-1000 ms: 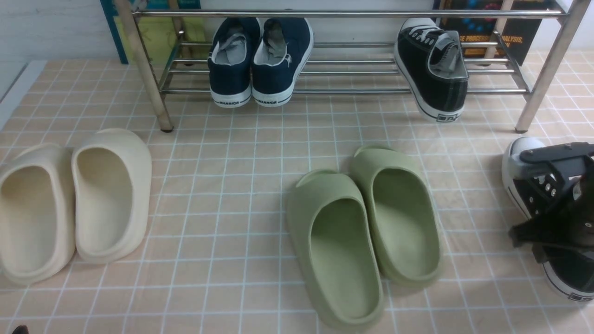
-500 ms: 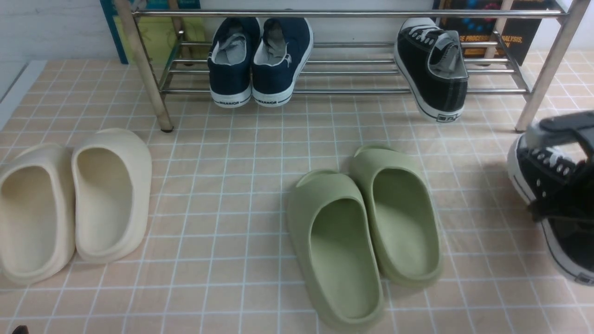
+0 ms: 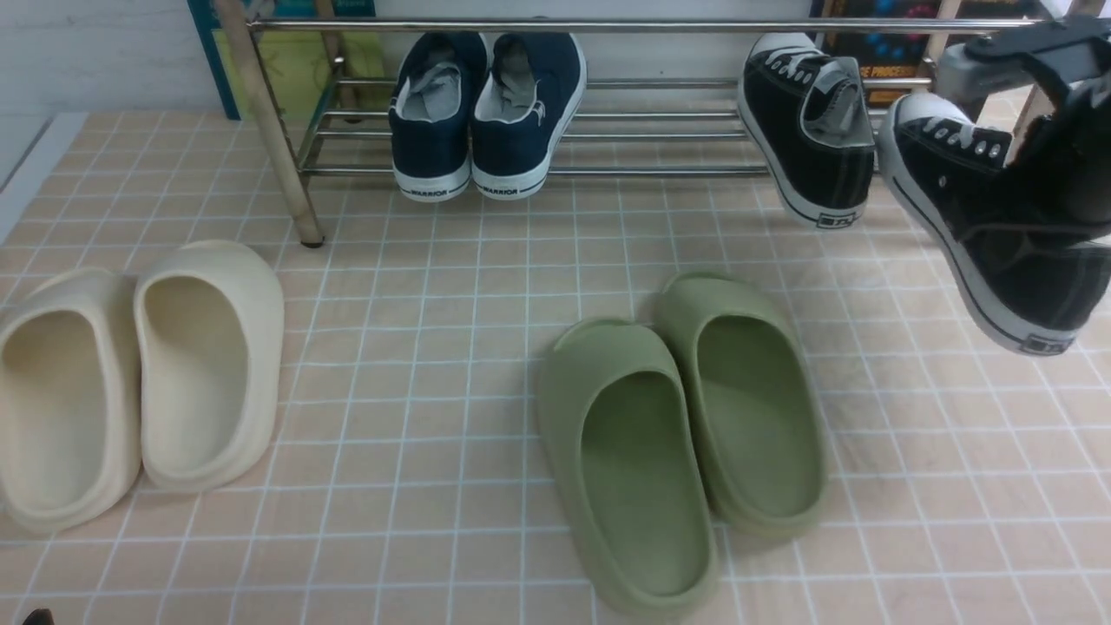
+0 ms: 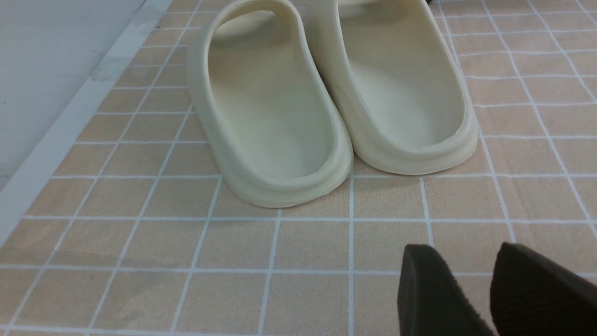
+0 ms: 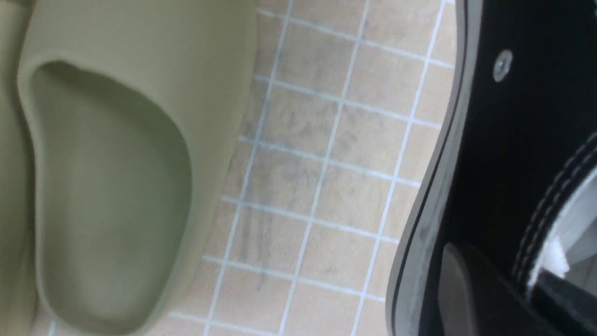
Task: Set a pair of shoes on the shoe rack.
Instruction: Use the right arm to put a shoe into the shoe rack
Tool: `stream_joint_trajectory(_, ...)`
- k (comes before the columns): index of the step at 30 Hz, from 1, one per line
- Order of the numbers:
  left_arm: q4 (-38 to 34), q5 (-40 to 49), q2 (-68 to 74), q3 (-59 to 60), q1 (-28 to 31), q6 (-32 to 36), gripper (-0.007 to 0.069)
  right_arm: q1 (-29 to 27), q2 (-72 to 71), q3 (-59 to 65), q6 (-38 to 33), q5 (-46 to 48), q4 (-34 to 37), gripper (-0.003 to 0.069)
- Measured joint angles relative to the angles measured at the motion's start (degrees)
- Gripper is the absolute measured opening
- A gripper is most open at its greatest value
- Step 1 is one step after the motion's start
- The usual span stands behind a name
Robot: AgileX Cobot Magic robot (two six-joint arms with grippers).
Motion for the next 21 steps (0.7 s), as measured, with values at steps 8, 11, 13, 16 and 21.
stream_joint_trajectory(8, 0.0, 0.0, 0.0, 0.0, 0.0, 0.0, 0.0237, 0.0, 11.4, -13.2, -0.5, 0.5, -4.8, -0.0001)
stream_joint_trajectory(11, 0.0, 0.0, 0.0, 0.0, 0.0, 0.0, 0.0237, 0.0, 14.6, -17.3, -1.7, 0.5, -4.8, -0.0001)
stream_joint_trajectory(13, 0.0, 0.0, 0.0, 0.0, 0.0, 0.0, 0.0237, 0.0, 18.5, -22.5, -2.3, 0.8, -4.8, -0.0001)
stream_joint_trajectory(16, 0.0, 0.0, 0.0, 0.0, 0.0, 0.0, 0.0237, 0.0, 23.3, -28.6, -2.9, 0.8, -5.3, -0.0001)
stream_joint_trajectory(21, 0.0, 0.0, 0.0, 0.0, 0.0, 0.0, 0.0237, 0.0, 29.9, -36.7, -5.0, 0.3, -7.0, -0.0001)
